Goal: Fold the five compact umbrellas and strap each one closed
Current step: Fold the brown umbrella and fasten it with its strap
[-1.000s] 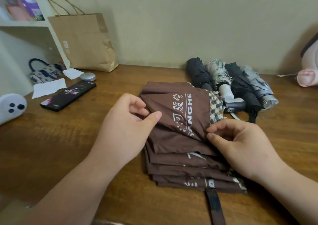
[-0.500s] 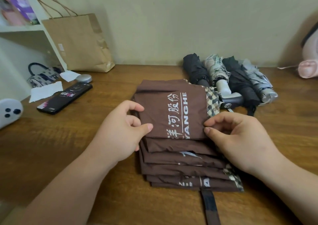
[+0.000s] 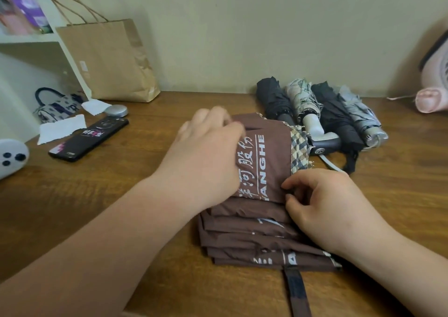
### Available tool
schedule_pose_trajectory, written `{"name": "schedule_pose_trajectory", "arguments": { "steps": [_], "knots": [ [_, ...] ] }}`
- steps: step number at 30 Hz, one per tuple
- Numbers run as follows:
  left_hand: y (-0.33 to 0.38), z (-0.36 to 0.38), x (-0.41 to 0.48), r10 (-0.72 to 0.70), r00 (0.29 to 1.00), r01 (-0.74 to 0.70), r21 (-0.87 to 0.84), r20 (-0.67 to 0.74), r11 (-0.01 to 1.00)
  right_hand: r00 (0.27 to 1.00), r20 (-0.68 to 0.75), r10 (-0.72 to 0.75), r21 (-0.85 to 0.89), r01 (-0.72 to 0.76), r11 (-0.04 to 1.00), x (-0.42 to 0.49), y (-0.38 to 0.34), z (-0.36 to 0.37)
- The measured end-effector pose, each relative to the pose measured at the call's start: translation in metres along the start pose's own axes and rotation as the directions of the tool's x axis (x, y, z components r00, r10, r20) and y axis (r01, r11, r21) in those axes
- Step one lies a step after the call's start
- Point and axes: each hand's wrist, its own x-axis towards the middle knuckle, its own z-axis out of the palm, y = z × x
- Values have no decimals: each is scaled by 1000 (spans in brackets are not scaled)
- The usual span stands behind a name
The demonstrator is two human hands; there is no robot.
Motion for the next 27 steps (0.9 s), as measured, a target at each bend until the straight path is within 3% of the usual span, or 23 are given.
{"name": "schedule_pose_trajectory", "arguments": {
  "steps": [2,6,13,15,19,24,27],
  "knots": [
    [8,11,19,22,999,-24,-47,-40,999,999,-16,-36,-61,35,998,-1,-1,1],
    [12,57,20,-134,971,121,74,199,990,998,-3,-71,-99,70,993,-4,-7,-2],
    [14,74,11,-186,971,165,145,151,976,992,-10,-128,-259,121,958,-2,-11,-15],
    [13,72,12,-192,967,169,142,167,975,979,-100,-179,-191,158,969,11,-23,-24],
    [14,72,14,-187,967,165,134,174,977,961,-167,-220,143,244,959,53,-61,-3],
    [12,70,10,-153,974,116,211,167,971,995,-24,-101,298,103,949,78,-68,46],
    [9,70,8,-120,974,91,152,192,984,997,-21,-79,322,82,943,79,-55,47]
  ]
}}
